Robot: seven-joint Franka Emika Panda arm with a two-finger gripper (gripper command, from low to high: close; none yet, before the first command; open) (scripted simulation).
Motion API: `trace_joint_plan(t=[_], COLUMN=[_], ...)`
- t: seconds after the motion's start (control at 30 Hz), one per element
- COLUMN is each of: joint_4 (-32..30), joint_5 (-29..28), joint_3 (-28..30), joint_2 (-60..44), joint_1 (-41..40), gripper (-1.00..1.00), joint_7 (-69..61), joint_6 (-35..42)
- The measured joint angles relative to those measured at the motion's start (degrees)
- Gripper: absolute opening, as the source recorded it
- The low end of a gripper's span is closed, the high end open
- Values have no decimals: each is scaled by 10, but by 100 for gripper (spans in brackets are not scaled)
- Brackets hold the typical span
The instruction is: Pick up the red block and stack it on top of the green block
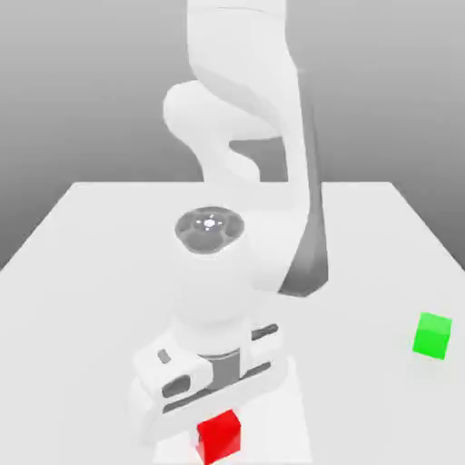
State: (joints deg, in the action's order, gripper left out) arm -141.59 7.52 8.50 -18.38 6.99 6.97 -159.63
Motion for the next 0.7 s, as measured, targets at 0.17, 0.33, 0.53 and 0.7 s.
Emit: trace_joint_plan(t=[0.17,0.33,0.53,0.7], joint_4=[-20,-48,-83,-89], joint_5=[-32,-46,-68,-115], joint_3=[-19,-104,-211,-198], joint_2=[77,115,170,109], joint_1=[37,112,289,322], gripper=[-100,-100,-100,-100], joint_7=[4,-39,-103,-90], joint_6=[58,70,85,20])
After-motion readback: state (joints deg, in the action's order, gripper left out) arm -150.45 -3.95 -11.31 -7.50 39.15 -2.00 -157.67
